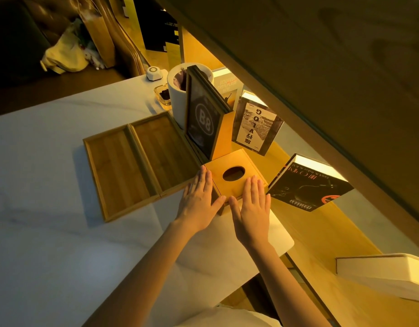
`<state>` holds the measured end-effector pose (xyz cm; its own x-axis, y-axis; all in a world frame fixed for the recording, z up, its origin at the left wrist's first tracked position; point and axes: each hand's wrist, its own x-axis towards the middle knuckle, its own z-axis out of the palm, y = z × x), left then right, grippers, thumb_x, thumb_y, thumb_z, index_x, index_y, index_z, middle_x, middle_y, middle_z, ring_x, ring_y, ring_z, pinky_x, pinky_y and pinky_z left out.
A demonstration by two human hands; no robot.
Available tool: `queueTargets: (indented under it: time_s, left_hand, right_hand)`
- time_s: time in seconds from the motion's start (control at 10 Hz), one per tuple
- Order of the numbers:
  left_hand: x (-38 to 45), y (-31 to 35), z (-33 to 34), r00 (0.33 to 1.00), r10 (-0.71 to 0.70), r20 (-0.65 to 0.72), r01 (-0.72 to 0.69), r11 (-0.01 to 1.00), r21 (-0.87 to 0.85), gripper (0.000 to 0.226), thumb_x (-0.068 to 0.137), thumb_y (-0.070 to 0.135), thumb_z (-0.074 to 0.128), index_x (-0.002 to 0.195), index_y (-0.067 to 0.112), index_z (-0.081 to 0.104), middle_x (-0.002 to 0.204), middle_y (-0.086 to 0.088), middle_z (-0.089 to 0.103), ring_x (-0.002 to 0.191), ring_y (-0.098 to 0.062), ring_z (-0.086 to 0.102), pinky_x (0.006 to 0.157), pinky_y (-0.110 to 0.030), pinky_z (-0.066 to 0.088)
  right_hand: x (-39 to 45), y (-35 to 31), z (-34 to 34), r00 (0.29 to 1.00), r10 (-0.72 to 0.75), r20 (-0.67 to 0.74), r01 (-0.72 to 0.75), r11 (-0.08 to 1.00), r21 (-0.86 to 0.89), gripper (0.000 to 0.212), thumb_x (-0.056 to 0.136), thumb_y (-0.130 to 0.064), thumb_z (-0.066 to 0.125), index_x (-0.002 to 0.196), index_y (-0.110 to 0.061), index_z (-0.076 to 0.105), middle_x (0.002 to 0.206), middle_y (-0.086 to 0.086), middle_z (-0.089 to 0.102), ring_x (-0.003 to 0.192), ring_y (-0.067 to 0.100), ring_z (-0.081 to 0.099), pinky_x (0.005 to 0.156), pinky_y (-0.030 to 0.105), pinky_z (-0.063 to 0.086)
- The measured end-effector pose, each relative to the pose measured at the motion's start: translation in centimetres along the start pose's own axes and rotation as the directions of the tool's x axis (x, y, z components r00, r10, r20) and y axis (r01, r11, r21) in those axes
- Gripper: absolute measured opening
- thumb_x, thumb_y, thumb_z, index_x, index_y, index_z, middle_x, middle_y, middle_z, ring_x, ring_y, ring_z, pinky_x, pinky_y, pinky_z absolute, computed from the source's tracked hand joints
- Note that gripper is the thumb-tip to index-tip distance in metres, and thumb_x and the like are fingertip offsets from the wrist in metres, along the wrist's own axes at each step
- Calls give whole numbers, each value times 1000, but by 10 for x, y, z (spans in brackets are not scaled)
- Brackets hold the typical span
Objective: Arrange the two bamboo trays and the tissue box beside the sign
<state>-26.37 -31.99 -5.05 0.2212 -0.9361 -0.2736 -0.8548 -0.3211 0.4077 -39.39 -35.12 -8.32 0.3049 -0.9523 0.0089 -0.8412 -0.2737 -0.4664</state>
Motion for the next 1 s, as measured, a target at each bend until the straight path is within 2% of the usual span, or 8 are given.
queueTargets:
  time_s: [0.3,0.5,0.7,0.8,0.9,1.0]
  left_hand:
    - [0,-2,0,1000,-1,-1,1,1000,-9,79,87,54,31,142,15,-10,155,-7,-13,144,-25,-5,116,-41,4]
    - [0,1,2,1000,-10,-20,10,1000,15,79,86,55,30,142,15,-8,156,-7,-11,144,-26,-4,117,-42,6]
    - [-1,2,0,1000,-13,-20,13,1000,23,78,87,55,30,142,14,-7,156,-8,-11,144,-26,-3,116,-43,7]
    - [-1,1,-7,1000,-12,5,11,1000,9,74,88,52,30,143,15,-2,156,-7,-7,144,-27,1,116,-43,12]
    - [-3,-1,-19,1000,-13,-2,13,997,-80,63,91,44,34,142,13,16,156,-8,11,143,-26,11,113,-43,22]
    - [-9,-8,-40,998,-35,-61,23,982,-190,49,91,36,41,131,9,41,140,-14,45,129,-28,42,102,-38,38]
  right_hand:
    - [2,0,-2,1000,-19,18,19,999,-37,75,84,-61,10,146,-18,3,158,2,4,137,13,-14,113,39,-7]
    - [9,6,-13,995,-58,83,62,997,-38,69,92,-53,27,146,-18,2,158,2,2,144,19,-7,116,38,-5]
    - [9,1,-19,993,-48,108,55,997,-59,68,92,-52,28,146,-19,2,158,3,2,145,20,-6,117,41,-4]
    - [12,-5,-27,993,-60,98,67,995,-73,65,92,-46,37,145,-15,16,157,6,16,145,24,7,117,42,3]
    - [19,-17,-37,983,-150,101,152,988,-9,48,90,-32,52,133,-11,44,141,8,46,132,26,37,111,39,30]
    - [27,-46,-49,950,-251,184,242,968,73,36,90,-26,54,123,-12,55,127,8,60,115,24,56,97,35,48]
